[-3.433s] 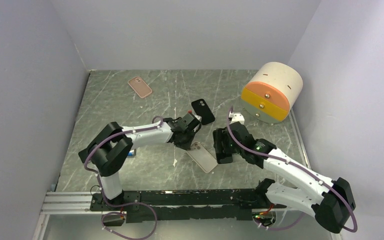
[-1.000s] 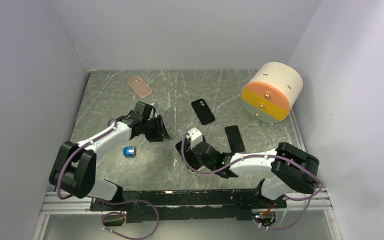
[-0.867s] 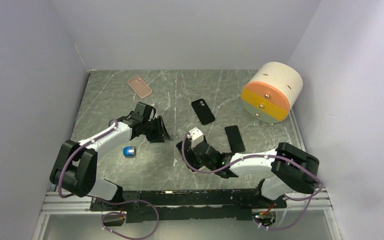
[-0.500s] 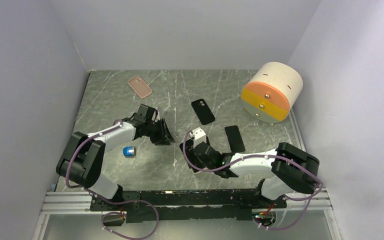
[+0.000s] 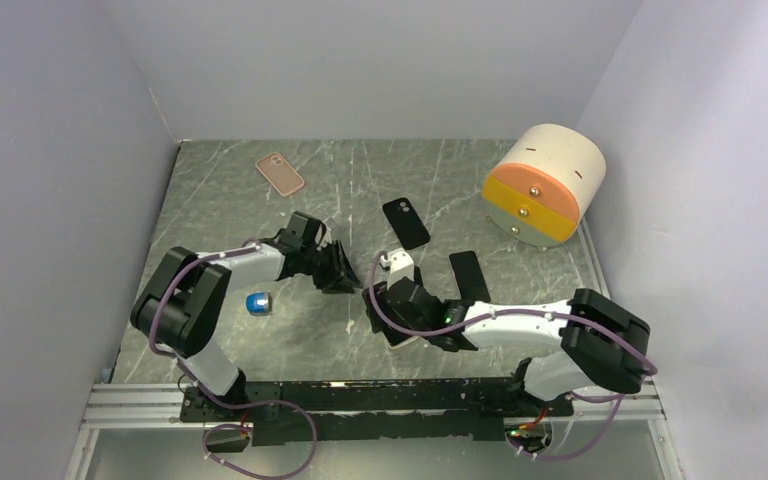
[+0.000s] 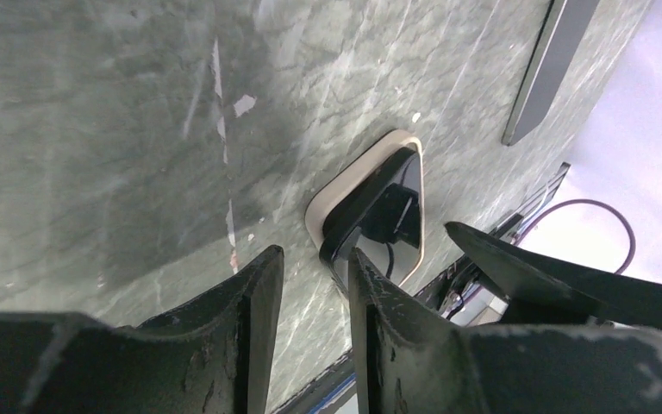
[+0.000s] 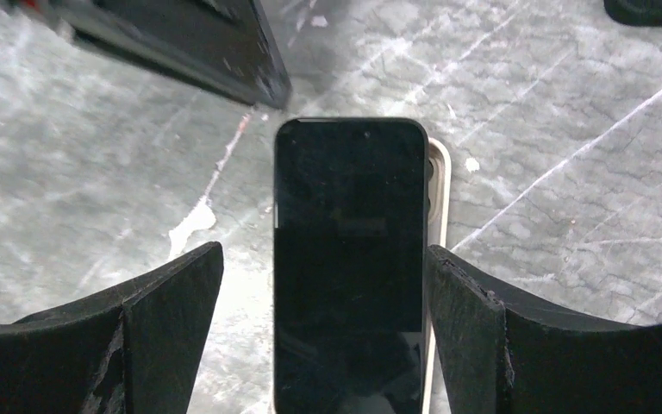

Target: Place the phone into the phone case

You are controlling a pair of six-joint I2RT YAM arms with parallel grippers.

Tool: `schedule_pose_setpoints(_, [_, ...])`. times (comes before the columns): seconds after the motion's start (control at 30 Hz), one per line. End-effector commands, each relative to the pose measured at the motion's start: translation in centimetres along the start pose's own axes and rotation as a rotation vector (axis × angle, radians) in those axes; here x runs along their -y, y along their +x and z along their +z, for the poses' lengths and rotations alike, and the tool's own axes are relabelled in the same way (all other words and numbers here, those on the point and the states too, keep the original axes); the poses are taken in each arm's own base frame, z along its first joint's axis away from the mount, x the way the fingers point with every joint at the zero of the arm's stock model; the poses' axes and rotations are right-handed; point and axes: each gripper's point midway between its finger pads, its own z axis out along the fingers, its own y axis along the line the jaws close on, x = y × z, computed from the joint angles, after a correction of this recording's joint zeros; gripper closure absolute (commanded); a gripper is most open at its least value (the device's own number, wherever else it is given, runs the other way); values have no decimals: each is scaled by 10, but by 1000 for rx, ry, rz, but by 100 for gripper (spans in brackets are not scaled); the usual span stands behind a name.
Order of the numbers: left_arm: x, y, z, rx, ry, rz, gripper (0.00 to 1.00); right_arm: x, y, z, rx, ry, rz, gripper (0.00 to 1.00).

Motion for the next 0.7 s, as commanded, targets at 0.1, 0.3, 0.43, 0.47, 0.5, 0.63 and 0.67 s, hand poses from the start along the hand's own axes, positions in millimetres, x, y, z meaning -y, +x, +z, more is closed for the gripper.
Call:
schedule_pose_setpoints(0.1, [21,13,17,-47,7,58,66,-1,-20,-13,-11,-53,105,17])
schedule_pose_setpoints(0.3, [26,17,25,-61,16,66,74,21,-10,-15,-60,-86,182,34])
schedule_pose_setpoints(0.43, [28,16,29,-67,11,80,80,35,-6,-17,-52,-96,214,41])
schedule_pose_setpoints(0.47, [29,15,29,-66,12,83,78,38,-4,-17,-60,-99,225,42])
schedule_pose_setpoints(0.5, [32,14,28,-63,13,88,75,39,-1,-16,-71,-104,234,42])
schedule_pose_setpoints(0.63, [29,9,22,-36,-36,93,63,42,4,-15,-96,-123,261,44])
schedule_pose_setpoints(0.67, [28,8,20,-30,-48,94,63,43,4,-14,-92,-121,268,45])
